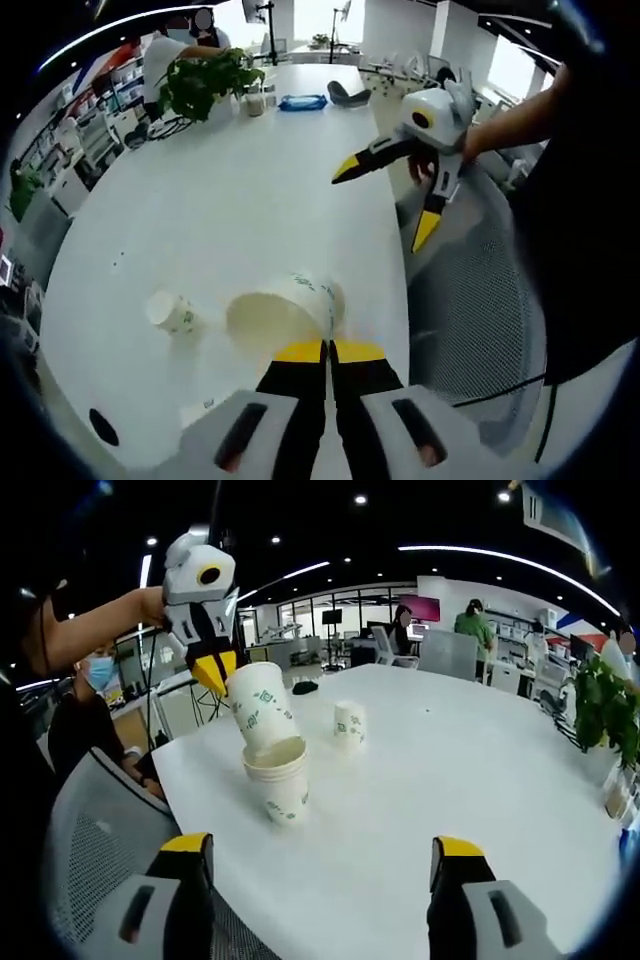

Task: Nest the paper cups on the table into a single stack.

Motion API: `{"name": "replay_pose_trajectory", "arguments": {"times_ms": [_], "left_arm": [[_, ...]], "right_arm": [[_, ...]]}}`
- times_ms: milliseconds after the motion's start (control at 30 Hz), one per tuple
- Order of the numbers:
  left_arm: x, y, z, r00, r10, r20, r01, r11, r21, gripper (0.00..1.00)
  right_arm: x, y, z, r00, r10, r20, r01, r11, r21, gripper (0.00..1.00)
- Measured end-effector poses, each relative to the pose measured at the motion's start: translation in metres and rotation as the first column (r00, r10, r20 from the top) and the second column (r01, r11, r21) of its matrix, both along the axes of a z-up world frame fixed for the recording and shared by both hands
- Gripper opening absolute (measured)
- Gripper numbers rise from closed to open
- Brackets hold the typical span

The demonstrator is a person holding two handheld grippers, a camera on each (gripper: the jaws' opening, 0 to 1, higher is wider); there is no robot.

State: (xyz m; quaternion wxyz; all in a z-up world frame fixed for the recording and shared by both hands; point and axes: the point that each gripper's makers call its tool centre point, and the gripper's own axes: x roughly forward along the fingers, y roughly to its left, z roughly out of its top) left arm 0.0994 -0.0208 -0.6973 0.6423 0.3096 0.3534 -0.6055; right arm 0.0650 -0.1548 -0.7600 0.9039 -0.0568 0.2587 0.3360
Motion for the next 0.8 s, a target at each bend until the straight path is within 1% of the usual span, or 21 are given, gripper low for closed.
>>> {"name": "replay_pose_trajectory", "arguments": {"times_ms": [167,267,500,667,800], "left_arm": [[-0.002,-0.005,-0.004,1.000,-0.013,0.008,0.012,1.000,0.018,0.00],[-0.001,-0.005,-0.007,1.000,-0.025,0.015,0.025,0.999,0.032,0.00],[-0.003,-0.007,-0.005,0.999,-0.031,0.021,0.030,0.999,0.037,0.00],[-0.005,-0.012,0.001,0.999,-0.035,0.020,0.035,0.999,0.016,0.00],[-0.006,-0.018,0.001,0.999,-0.037,0.017,0.037,0.999,0.005,0.00]], "right_arm": [[0.000,0.000,0.000,1.000,-0.004,-0.002,0.004,1.000,-0.001,0.89],[0.000,-0.001,-0.001,1.000,-0.004,-0.006,0.004,1.000,-0.002,0.88],[-0.002,0.001,0.000,1.000,0.000,-0.011,0.000,1.000,-0.006,0.87],[-0.002,0.001,-0.002,1.000,0.005,-0.014,-0.005,1.000,-0.013,0.87],[-0.003,0.001,-0.003,1.000,0.009,-0.014,-0.009,1.000,-0.020,0.86]]}}
